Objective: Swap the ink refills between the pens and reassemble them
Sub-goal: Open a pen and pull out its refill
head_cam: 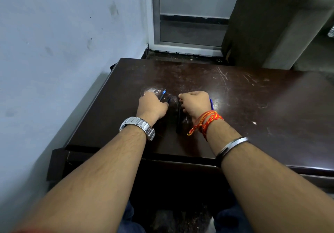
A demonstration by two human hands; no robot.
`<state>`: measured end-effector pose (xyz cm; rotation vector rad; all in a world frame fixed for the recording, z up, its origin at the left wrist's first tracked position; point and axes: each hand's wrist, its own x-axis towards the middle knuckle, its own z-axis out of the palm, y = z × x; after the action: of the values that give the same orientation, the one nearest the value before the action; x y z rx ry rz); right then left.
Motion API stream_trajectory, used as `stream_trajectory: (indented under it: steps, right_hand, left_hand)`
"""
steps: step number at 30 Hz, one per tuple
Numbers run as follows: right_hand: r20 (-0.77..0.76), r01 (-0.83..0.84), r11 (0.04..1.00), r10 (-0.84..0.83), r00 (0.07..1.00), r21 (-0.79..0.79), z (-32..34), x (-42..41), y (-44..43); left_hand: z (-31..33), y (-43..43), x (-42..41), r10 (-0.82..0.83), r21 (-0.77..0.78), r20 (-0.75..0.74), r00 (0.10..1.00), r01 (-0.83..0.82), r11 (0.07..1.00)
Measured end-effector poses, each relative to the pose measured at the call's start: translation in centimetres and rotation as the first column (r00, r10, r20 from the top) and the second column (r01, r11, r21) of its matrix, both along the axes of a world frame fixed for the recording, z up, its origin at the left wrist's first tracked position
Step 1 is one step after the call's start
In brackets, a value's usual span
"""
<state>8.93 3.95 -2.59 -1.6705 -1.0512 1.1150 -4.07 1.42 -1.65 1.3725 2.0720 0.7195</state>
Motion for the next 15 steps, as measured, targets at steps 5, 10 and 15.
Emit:
stream_trajectory:
  steps: [5, 10, 15]
  right_hand:
    - [0.055, -0.048, 0.999, 0.047, 0.997, 0.016, -0.2, -0.1, -0.1]
    - [0.06, -0.08, 0.996, 0.078, 0.995, 0.037, 0.0, -0.4, -0.3]
    - [-0.01, -0.139, 0.988, 0.14, 0.99, 0.07, 0.3, -0.7, -0.4]
  left_hand:
    - [0.2, -0.3, 0.5, 0.011, 0.027, -0.027, 1.0, -0.01, 1.0]
    - [0.7, -0.5, 0.9, 0.017, 0.068, 0.007, 1.0, -0.017, 0.998]
    - [1.6, -0.4, 1.8, -0.036, 0.11, 0.157, 0.987, 0.019, 0.994]
